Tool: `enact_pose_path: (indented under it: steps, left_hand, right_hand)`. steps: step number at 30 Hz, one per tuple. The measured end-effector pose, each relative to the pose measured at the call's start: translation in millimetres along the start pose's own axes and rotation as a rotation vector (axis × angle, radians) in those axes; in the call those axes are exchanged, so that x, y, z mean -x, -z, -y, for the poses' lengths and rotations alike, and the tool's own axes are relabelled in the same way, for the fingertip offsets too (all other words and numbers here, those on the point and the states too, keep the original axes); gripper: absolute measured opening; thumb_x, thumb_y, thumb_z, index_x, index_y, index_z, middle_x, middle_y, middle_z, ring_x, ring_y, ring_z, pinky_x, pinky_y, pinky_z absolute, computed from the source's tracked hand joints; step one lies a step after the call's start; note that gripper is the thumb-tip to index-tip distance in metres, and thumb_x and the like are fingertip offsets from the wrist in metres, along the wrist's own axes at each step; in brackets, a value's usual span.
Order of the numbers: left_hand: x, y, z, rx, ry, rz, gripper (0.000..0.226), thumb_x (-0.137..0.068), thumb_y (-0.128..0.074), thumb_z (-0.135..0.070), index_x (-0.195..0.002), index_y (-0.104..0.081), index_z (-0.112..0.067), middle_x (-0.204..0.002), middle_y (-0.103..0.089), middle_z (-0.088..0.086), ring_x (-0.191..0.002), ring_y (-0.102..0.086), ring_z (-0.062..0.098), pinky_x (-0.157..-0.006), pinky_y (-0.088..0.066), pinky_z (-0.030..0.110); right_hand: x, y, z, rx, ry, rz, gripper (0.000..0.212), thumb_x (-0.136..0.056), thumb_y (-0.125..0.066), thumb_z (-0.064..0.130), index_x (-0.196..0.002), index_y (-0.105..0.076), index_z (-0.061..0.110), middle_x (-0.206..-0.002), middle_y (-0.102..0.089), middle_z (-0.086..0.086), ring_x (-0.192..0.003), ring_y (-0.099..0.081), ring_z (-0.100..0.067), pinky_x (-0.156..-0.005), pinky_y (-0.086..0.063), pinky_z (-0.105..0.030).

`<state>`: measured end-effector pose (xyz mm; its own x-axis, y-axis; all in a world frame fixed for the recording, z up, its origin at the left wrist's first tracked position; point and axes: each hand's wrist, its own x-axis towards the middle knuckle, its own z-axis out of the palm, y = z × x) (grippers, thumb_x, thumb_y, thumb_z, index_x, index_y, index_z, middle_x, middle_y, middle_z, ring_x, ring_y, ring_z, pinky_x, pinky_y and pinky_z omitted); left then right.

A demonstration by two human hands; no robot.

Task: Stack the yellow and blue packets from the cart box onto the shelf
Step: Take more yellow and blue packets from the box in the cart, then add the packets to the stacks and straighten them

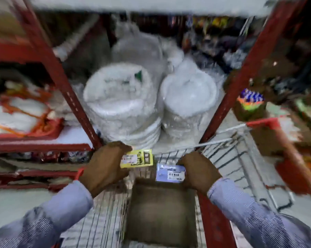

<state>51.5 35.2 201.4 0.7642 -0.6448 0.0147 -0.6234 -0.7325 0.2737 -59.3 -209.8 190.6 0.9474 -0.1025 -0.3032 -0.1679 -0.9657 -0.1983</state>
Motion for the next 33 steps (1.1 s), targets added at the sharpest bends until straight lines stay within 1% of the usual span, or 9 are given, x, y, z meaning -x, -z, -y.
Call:
enact_pose_path:
  steps: [2,5,10,13,16,18,21,27,33]
  left_hand:
    - [4.7,57.9,-6.3,-0.021,0.008,-0.091,0.06,-0.057,-0.085,-0.036,-0.114,-0.068,-0.026,-0.106,-0.072,-0.002,-0.096,-0.068,0.023,-0.08,-0.056,0.035]
    - [7.3,139.5,-17.3,-0.044,0.001,-0.222,0.063,-0.053,-0.083,-0.029,-0.114,-0.07,-0.025,-0.106,-0.073,-0.003,-0.091,-0.07,0.022,-0.078,-0.058,0.037]
    - [5.3,250.8,-36.6,-0.059,-0.051,-0.435,0.059,-0.047,-0.08,-0.029,-0.105,-0.073,-0.025,-0.093,-0.075,-0.002,-0.081,-0.071,0.022,-0.07,-0.059,0.038]
    - [0.1,297.0,-43.1,-0.077,-0.094,-0.54,0.059,-0.049,-0.084,-0.033,-0.106,-0.072,-0.028,-0.095,-0.075,-0.009,-0.081,-0.069,0.014,-0.07,-0.059,0.033]
    - [-14.6,333.4,-47.5,-0.046,-0.139,-0.613,0.062,-0.048,-0.085,-0.031,-0.109,-0.073,-0.024,-0.1,-0.075,-0.006,-0.087,-0.07,0.015,-0.076,-0.058,0.032]
    - [-27.8,356.3,-52.6,-0.008,-0.192,-0.678,0.06,-0.049,-0.081,-0.029,-0.108,-0.073,-0.022,-0.101,-0.074,-0.005,-0.089,-0.07,0.017,-0.081,-0.058,0.035]
    - [-52.0,377.6,-60.1,0.004,-0.253,-0.722,0.058,-0.053,-0.086,-0.022,-0.109,-0.072,-0.021,-0.102,-0.074,-0.005,-0.089,-0.07,0.014,-0.082,-0.059,0.035]
    - [-106.6,406.2,-63.8,-0.015,-0.3,-0.764,0.056,-0.062,-0.089,-0.022,-0.114,-0.069,-0.022,-0.11,-0.072,-0.004,-0.095,-0.067,0.013,-0.085,-0.058,0.035]
    - [-141.5,402.2,-57.4,-0.07,-0.3,-0.727,0.053,-0.069,-0.085,-0.021,-0.117,-0.065,-0.025,-0.117,-0.069,-0.006,-0.102,-0.062,0.012,-0.089,-0.053,0.027]
  right_hand:
    - [12.4,55.6,10.3,0.023,0.017,-0.118,0.033,-0.052,-0.08,0.033,-0.075,-0.064,0.015,-0.075,-0.064,-0.003,-0.072,-0.061,-0.023,-0.056,-0.037,-0.025]
    - [29.2,134.8,27.4,0.034,0.027,-0.258,0.048,-0.049,-0.08,0.035,-0.094,-0.072,0.021,-0.083,-0.069,0.002,-0.073,-0.061,-0.017,-0.057,-0.044,-0.024]
    - [59.1,248.0,51.3,0.125,0.077,-0.507,0.045,-0.05,-0.078,0.04,-0.092,-0.073,0.024,-0.074,-0.068,0.001,-0.065,-0.05,-0.016,-0.058,-0.048,-0.025]
    - [73.5,297.7,59.0,0.128,0.079,-0.654,0.038,-0.048,-0.076,0.041,-0.079,-0.068,0.019,-0.065,-0.063,0.002,-0.063,-0.052,-0.018,-0.057,-0.052,-0.029]
    - [82.1,342.5,65.9,0.14,0.073,-0.767,0.036,-0.048,-0.074,0.037,-0.06,-0.05,0.013,-0.051,-0.042,-0.004,-0.054,-0.039,-0.02,-0.049,-0.04,-0.03]
    - [84.1,371.0,66.2,0.171,0.056,-0.858,0.036,-0.049,-0.074,0.036,-0.068,-0.06,0.009,-0.059,-0.057,-0.009,-0.055,-0.05,-0.021,-0.05,-0.039,-0.029]
    - [80.7,399.1,66.2,0.197,0.033,-0.931,0.043,-0.055,-0.078,0.036,-0.089,-0.071,0.013,-0.081,-0.072,-0.003,-0.08,-0.064,-0.024,-0.066,-0.054,-0.032]
    - [49.7,437.3,60.1,0.186,-0.02,-1.039,0.038,-0.068,-0.079,0.025,-0.103,-0.068,0.013,-0.099,-0.071,-0.005,-0.094,-0.063,-0.025,-0.08,-0.057,-0.04]
    - [17.9,438.6,53.4,0.24,-0.007,-1.019,0.037,-0.075,-0.076,0.018,-0.11,-0.063,0.019,-0.112,-0.066,-0.005,-0.103,-0.059,-0.025,-0.087,-0.05,-0.035]
